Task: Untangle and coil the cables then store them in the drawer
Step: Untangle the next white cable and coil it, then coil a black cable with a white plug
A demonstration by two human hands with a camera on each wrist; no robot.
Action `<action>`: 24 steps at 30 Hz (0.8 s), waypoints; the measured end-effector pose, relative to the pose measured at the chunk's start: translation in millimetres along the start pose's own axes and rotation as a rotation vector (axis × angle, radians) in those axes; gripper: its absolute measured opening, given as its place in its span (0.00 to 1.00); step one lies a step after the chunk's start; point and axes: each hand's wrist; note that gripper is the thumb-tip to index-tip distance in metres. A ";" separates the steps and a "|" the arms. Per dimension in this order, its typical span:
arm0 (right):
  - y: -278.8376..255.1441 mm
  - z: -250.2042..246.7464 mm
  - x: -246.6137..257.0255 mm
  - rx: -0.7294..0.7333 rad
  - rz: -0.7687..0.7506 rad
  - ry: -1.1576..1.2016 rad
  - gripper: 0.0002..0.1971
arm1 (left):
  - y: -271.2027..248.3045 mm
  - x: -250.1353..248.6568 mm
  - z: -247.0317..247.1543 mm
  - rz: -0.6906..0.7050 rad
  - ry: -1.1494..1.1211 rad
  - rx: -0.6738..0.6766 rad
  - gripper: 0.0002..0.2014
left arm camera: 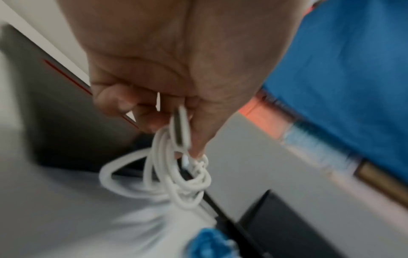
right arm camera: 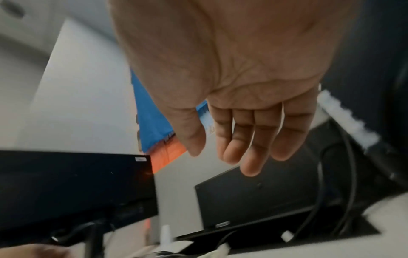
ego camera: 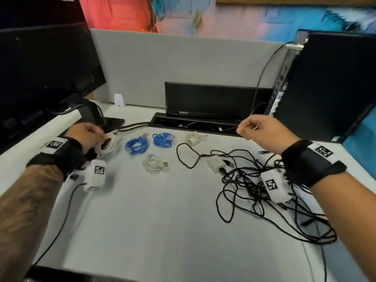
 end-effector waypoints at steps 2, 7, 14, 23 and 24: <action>0.9 -12.1 -11.6 -0.047 0.027 -0.085 0.07 | 4.1 11.7 1.1 -0.074 0.161 0.046 0.06; -9.0 -24.3 -35.2 0.116 0.111 -0.224 0.07 | 1.4 -1.8 8.3 -0.090 0.321 0.149 0.06; -37.3 -27.1 -42.4 0.048 0.016 -0.262 0.10 | -30.7 -91.4 14.5 0.259 0.467 0.010 0.14; -36.2 -3.1 -49.2 0.207 0.083 -0.394 0.11 | -80.4 -204.3 158.2 0.709 0.474 0.575 0.18; -36.7 -7.2 -48.2 0.160 0.067 -0.378 0.11 | -81.4 -204.2 172.3 0.696 0.573 0.605 0.21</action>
Point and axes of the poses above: each hand's wrist, its own y-axis towards the middle knuckle, its own z-axis out of the palm, x = y × z, and after that the axes turned 14 degrees about x, right-handed
